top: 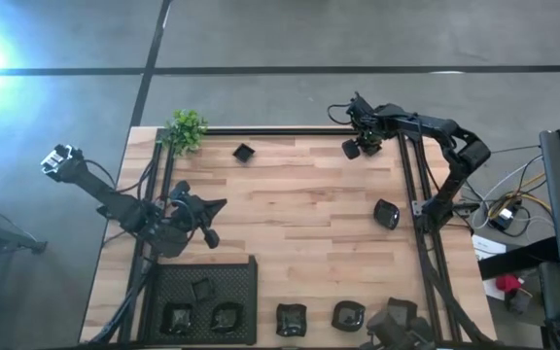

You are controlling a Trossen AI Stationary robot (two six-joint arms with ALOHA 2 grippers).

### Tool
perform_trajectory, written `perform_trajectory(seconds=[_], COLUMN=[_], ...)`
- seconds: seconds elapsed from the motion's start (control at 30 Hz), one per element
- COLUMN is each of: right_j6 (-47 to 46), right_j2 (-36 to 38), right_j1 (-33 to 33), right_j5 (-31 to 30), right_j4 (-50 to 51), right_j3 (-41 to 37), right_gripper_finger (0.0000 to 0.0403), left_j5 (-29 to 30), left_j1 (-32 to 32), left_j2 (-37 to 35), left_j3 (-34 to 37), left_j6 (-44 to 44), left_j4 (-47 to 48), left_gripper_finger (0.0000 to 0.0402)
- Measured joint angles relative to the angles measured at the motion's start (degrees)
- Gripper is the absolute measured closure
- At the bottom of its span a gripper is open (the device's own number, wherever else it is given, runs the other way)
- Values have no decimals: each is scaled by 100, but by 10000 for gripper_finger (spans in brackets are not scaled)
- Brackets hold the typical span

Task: Pick & Place Mini shaped plates
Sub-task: Stack the square plate on top of the square plate on the shelf

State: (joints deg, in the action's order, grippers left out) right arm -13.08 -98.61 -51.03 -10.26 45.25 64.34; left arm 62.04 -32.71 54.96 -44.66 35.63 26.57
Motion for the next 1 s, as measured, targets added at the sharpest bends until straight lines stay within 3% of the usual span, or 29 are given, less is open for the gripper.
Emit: perform_trajectory(seconds=[0.3,1.0], right_j6=[-319,-324], right_j2=[0,2], right_j1=[2,14], right_j5=[-4,29], right_j4=[88,671], right_j3=[0,266], right_gripper_finger=[394,394], left_j5=[2,175], left_j1=[0,0], left_j2=[0,0], left_j3=[0,0], left_j6=[-515,-753], left_j4=[2,5], left_gripper_finger=[401,401])
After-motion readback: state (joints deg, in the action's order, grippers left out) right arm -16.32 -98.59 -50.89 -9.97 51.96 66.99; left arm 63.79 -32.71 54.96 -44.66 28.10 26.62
